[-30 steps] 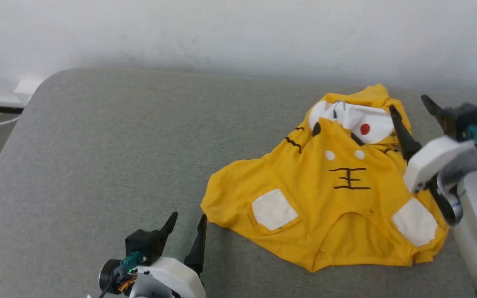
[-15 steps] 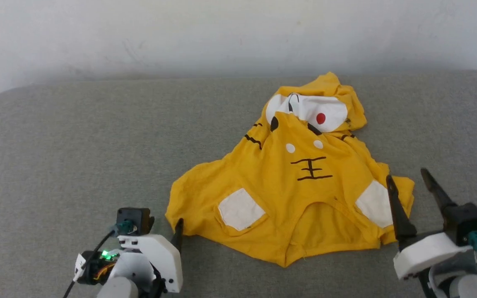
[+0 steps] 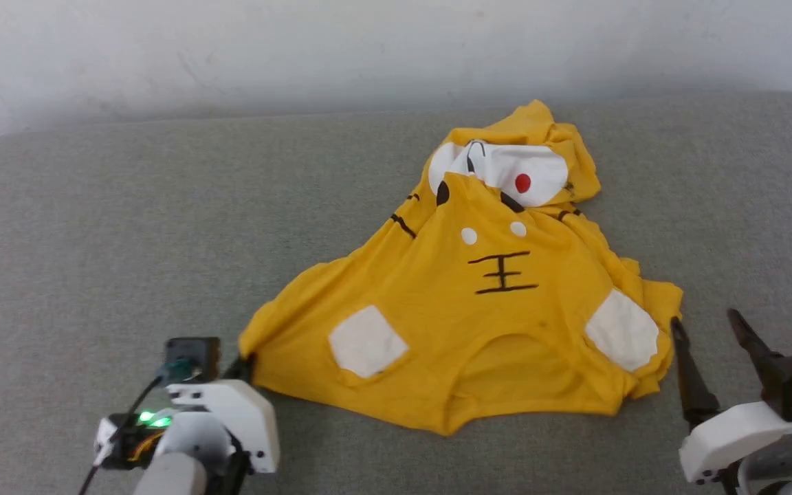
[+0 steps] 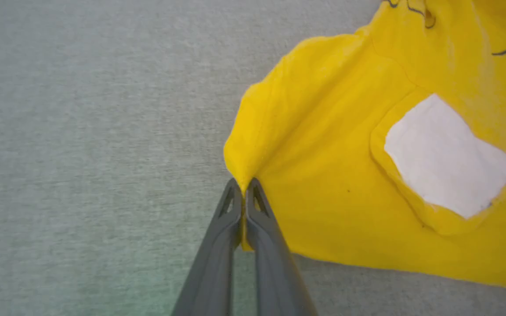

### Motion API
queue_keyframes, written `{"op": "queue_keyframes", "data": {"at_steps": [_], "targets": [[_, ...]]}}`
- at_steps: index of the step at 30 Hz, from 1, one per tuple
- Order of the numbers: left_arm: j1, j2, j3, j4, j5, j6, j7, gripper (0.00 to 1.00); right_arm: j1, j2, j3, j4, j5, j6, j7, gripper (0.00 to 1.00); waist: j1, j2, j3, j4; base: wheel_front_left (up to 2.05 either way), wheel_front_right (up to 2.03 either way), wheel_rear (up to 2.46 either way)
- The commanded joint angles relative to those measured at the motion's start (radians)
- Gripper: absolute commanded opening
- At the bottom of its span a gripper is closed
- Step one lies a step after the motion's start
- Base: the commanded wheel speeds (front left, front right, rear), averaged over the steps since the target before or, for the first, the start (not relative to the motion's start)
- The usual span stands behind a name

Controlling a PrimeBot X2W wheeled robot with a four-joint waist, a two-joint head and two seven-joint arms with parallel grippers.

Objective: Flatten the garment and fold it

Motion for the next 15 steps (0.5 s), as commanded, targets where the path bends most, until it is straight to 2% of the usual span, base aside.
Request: {"op": "queue_keyframes", "data": {"at_steps": [1, 4, 7, 15], "targets": [[0.022, 0.013, 0.028, -0.004, 0.004, 0.033, -0.038, 0.00, 0.009, -0.009, -0.015, -0.007, 0.011, -0.002, 0.015, 1.00, -0.0001, 0.0000, -0.021, 0.021, 0.00, 0.00, 0.00], [0.040, 0.015, 0.064, -0.049, -0.002, 0.064, -0.109, 0.00, 0.018, -0.026, -0.036, -0.004, 0.031, -0.002, 0.069, 1.00, -0.0001, 0.0000, -0.036, 0.042, 0.00, 0.00, 0.00], [0.060, 0.021, 0.090, -0.099, -0.010, 0.078, -0.158, 0.00, 0.020, -0.047, -0.046, 0.005, 0.073, -0.002, 0.172, 1.00, -0.0001, 0.0000, -0.039, 0.065, 0.00, 0.00, 0.00], [0.098, 0.025, 0.113, -0.209, -0.018, 0.099, -0.211, 0.00, -0.053, -0.110, -0.089, 0.042, 0.153, -0.002, 0.505, 1.00, -0.0001, 0.0000, -0.010, 0.125, 0.00, 0.00, 0.00]]}}
